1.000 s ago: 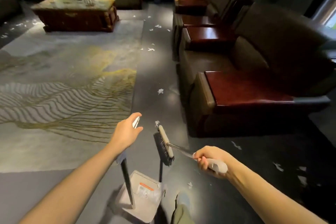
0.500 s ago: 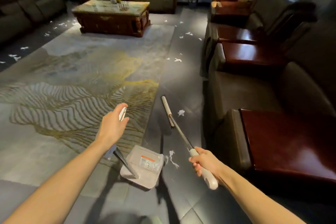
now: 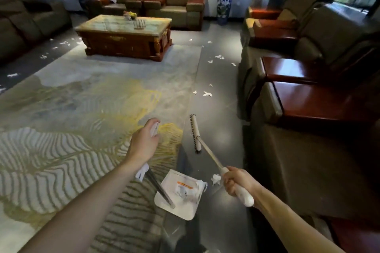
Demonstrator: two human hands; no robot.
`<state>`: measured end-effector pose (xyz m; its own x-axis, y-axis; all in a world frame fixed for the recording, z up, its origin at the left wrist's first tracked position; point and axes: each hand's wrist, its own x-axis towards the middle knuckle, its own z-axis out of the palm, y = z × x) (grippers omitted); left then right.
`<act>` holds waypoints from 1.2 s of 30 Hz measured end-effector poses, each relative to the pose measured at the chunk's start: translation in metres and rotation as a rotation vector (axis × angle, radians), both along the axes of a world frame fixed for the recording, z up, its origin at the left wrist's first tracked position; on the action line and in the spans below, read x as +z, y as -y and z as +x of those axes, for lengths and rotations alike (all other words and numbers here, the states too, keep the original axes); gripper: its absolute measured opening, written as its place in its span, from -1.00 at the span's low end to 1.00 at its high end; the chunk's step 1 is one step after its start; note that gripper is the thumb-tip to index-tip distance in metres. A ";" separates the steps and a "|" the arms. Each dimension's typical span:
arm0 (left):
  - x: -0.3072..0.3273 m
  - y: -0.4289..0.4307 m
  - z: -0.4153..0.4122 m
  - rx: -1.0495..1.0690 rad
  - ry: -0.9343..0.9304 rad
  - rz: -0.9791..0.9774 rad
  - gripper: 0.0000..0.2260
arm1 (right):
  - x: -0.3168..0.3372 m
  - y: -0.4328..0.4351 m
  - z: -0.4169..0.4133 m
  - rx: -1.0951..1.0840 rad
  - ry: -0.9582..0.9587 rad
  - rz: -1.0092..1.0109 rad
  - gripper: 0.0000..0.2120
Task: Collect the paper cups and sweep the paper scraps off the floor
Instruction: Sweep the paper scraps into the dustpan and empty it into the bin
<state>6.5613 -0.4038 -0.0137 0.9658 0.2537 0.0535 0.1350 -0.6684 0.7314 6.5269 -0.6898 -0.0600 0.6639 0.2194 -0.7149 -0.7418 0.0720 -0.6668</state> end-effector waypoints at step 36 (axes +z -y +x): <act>-0.011 0.024 1.211 -0.226 -0.042 0.163 -0.66 | -0.053 0.061 1.087 0.250 0.174 -0.803 -0.37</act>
